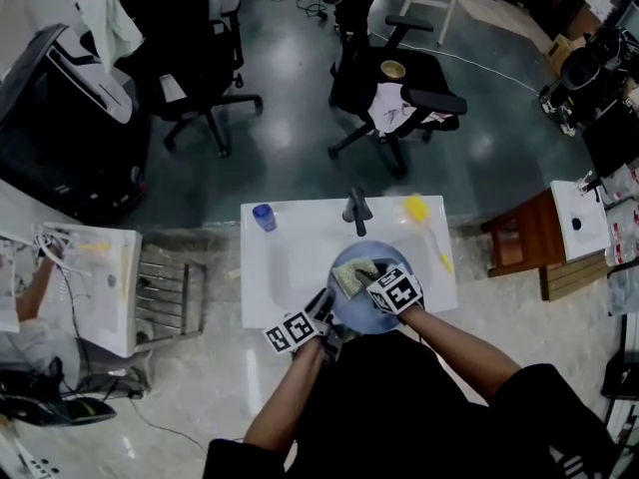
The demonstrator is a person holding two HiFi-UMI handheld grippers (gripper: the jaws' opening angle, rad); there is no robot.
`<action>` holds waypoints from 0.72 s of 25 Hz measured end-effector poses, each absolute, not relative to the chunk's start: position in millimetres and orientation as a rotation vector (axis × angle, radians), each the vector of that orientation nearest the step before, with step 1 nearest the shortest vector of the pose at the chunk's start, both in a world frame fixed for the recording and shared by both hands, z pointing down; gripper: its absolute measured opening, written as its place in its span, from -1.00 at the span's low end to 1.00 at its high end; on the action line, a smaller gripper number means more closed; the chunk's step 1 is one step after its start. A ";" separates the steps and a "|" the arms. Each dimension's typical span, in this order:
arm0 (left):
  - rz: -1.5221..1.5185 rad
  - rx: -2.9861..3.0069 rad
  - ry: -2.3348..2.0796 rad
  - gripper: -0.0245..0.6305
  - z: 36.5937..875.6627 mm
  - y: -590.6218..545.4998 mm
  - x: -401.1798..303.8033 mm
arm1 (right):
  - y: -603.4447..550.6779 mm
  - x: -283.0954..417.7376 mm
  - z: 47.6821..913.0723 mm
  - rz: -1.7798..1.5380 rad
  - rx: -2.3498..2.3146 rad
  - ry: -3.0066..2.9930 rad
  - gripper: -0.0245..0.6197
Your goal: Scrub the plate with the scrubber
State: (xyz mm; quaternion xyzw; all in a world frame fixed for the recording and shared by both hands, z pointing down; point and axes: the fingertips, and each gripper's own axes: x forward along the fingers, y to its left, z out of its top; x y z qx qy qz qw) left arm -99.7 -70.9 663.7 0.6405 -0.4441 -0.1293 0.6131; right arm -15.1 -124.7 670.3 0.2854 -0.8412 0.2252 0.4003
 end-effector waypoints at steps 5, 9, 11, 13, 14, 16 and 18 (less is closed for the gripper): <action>-0.297 1.476 -1.027 -0.73 665.2 -70.0 -102.2 | -130.9 -7.7 671.4 0.581 0.748 -2.108 -0.73; -0.283 1.472 -1.034 -0.73 666.0 -69.1 -104.8 | -134.6 -0.2 672.2 0.592 0.764 -2.089 -0.73; -0.296 1.480 -1.020 -0.73 664.3 -69.9 -104.1 | -136.1 3.7 673.5 0.591 0.773 -2.078 -0.73; -0.295 1.479 -1.018 -0.73 665.3 -69.2 -105.3 | -137.0 7.0 673.9 0.589 0.781 -2.069 -0.73; -0.297 1.479 -1.016 -0.73 664.8 -69.3 -105.6 | -137.6 8.2 673.7 0.587 0.784 -2.065 -0.73; -0.300 1.481 -1.009 -0.73 663.2 -70.8 -105.9 | -139.3 10.9 673.4 0.581 0.789 -2.055 -0.73; -0.296 1.482 -1.005 -0.73 662.8 -71.4 -106.1 | -140.9 13.9 673.4 0.576 0.793 -2.043 -0.73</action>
